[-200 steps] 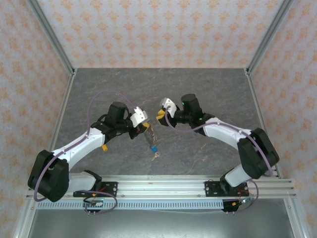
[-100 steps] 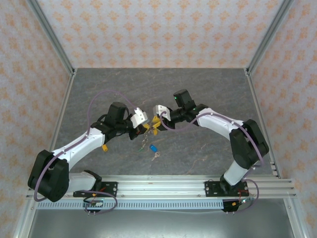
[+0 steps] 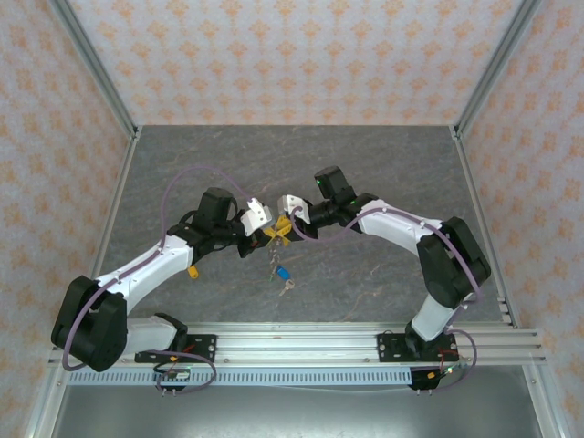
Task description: Put the keys on the keyring
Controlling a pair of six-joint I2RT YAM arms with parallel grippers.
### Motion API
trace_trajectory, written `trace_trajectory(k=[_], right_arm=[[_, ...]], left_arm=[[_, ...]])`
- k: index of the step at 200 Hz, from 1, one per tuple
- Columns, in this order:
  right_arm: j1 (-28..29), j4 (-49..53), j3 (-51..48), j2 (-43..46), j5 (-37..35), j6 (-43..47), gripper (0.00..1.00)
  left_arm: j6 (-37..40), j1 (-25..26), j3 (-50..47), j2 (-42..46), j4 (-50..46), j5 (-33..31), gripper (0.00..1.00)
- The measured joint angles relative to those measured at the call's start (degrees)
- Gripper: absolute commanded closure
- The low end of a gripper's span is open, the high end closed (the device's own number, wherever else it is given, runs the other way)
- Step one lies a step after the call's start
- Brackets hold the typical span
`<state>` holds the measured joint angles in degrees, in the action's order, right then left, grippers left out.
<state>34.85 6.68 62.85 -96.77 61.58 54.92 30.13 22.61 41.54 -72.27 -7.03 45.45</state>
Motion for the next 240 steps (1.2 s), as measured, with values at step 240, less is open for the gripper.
trace_trajectory(k=[240], right_arm=[[-0.6, -7.3, -3.6, -0.3, 2.5, -5.7, 1.0]], left_arm=[[0.0, -0.6, 0.0, -1.4, 1.0, 0.7, 1.0]])
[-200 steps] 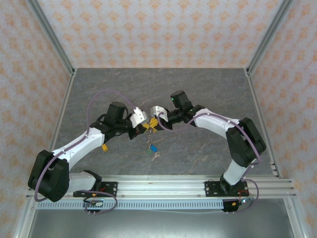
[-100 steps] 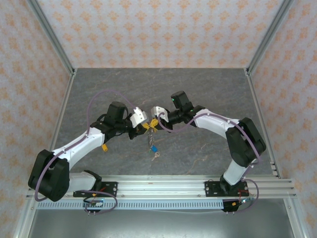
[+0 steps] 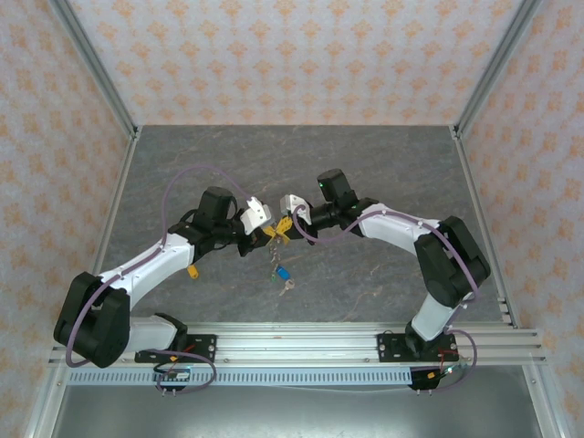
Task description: Put the keys on the keyring
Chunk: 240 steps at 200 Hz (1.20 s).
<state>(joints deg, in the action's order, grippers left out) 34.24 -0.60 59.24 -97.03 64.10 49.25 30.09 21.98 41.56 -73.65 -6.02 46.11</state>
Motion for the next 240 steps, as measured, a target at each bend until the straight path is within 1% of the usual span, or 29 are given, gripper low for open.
trace_trajectory(k=[39, 47, 80, 240], right_arm=[[-0.3, -2.1, -1.1, 0.0, 0.2, -0.9, 1.0], [-0.3, -2.6, -1.3, 0.1, 0.2, -1.1, 1.0], [-0.3, -3.4, -1.9, 0.5, 0.2, -1.9, 1.0], [-0.9, -6.8, -3.5, 1.0, 0.4, -6.0, 1.0]], left_arm=[[0.0, 0.0, 0.0, 0.0, 0.1, 0.0, 1.0], [0.0, 0.0, 0.0, 0.0, 0.1, 0.0, 0.95], [0.0, 0.0, 0.0, 0.0, 0.1, 0.0, 0.86], [-0.2, -0.4, 0.0, -0.3, 1.4, 0.5, 0.86]])
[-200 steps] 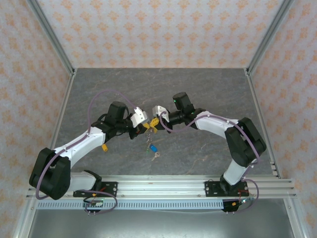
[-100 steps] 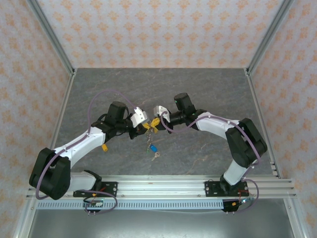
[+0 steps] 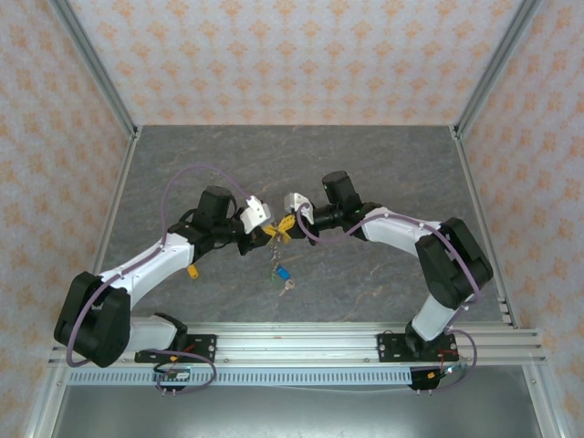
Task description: Put the keys on the keyring
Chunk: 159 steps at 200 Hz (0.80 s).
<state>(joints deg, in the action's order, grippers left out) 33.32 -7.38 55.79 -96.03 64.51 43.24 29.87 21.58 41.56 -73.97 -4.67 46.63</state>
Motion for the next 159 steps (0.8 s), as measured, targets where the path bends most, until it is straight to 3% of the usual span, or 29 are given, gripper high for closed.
trace_trajectory(k=[38, 52, 102, 133, 159], right_arm=[[0.0, 0.0, 0.0, 0.0, 0.0, -0.6, 1.0], [-0.1, -0.2, -0.1, 0.0, 0.0, -0.9, 1.0], [-0.1, -0.9, -0.3, 0.0, 0.0, -1.3, 1.0], [0.0, -1.7, -0.7, 0.3, -0.9, -2.4, 0.76], [0.0, -2.4, -3.3, 3.6, -6.2, -7.6, 0.74]], left_arm=[[0.0, 0.0, 0.2, -1.2, 0.3, 1.0, 0.92], [0.1, 0.0, 0.3, -1.3, 0.3, 1.0, 1.0], [0.0, -0.3, 0.4, -1.3, 0.3, 1.0, 1.0], [0.0, -0.3, 0.4, -1.2, 0.4, 0.7, 1.0], [-1.4, -0.7, 0.3, -0.5, 0.5, -1.8, 1.0]])
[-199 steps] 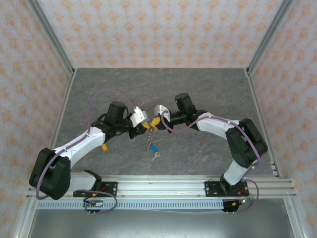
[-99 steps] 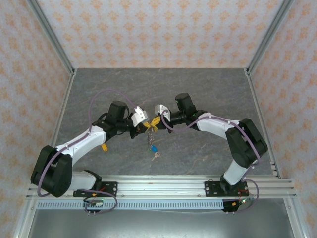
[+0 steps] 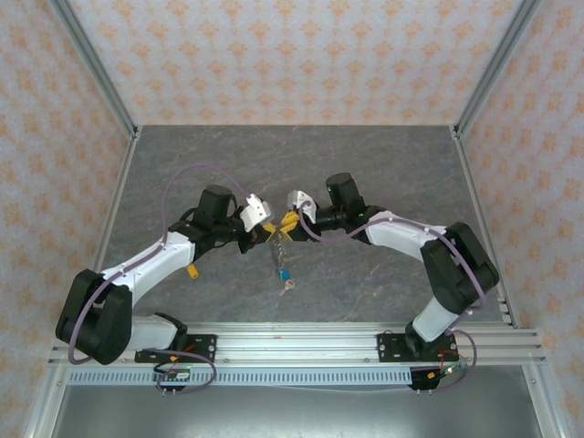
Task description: Put the keys on the keyring
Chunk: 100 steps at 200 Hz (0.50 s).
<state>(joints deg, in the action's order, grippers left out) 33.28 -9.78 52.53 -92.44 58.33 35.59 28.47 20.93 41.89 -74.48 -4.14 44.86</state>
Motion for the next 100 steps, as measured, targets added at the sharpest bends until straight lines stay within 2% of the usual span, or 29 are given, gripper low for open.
trace_trajectory(k=[28, 55, 100], right_arm=[[0.0, -0.2, -2.7, 5.3, -9.0, -11.8, 0.81], [0.9, 0.2, -6.4, 9.0, -14.2, -23.2, 0.81], [10.8, 4.0, -14.5, 10.4, -24.0, -34.6, 0.82]], left_arm=[[-2.8, -2.1, -0.4, 1.0, 1.3, -3.2, 1.0], [-5.8, -4.6, -0.4, 1.2, 2.3, -5.3, 1.0], [-8.5, -5.0, -0.4, 1.4, 2.3, -7.8, 1.0]])
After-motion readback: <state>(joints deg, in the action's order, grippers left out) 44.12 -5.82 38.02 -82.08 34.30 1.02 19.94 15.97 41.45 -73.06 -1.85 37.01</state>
